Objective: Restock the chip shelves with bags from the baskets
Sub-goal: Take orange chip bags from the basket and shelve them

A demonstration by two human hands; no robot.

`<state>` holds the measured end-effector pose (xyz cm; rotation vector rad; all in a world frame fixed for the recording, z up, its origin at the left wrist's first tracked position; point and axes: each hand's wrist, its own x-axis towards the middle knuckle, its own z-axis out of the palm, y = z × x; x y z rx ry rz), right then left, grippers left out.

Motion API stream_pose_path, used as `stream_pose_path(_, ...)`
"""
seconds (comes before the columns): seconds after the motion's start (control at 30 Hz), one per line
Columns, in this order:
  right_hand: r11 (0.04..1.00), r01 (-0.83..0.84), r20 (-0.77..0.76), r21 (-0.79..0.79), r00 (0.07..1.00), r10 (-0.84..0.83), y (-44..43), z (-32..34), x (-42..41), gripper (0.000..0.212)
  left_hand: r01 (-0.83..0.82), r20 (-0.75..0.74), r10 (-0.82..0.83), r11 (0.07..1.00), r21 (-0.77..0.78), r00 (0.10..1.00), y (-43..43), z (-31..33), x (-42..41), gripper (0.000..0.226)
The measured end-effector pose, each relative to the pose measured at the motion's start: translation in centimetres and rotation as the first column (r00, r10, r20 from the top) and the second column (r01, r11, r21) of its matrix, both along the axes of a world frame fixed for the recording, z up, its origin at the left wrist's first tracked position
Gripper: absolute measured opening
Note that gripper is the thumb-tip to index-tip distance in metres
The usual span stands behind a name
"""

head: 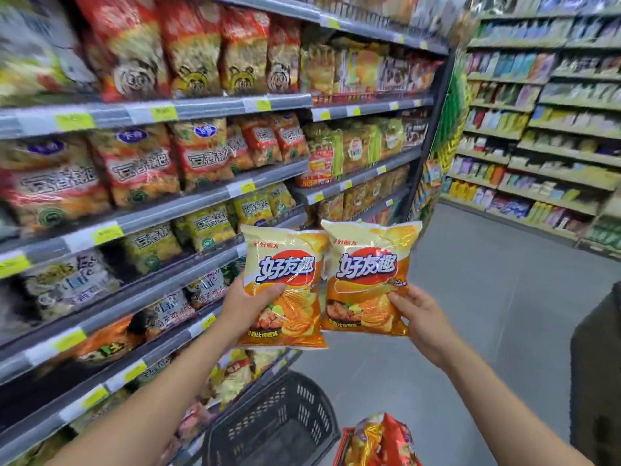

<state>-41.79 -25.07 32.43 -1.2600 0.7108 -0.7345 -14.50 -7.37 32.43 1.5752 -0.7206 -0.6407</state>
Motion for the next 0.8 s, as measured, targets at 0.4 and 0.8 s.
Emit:
stream_pose_path(0.4,0.944,-0.324,-0.001,-0.054,0.946,0.325,11.5,2.5,16.6,0.030,-0.325,0.031,0.325,0.946,-0.015,0.945,19.8,3.2,8.8,0.042)
stream_pose_path(0.8,0.796,-0.598,-0.014,-0.095,0.800,0.599,33.7,5.4,30.7,0.027,-0.608,0.053,0.611,0.791,-0.070,0.789,47.0,5.4,13.8,0.046)
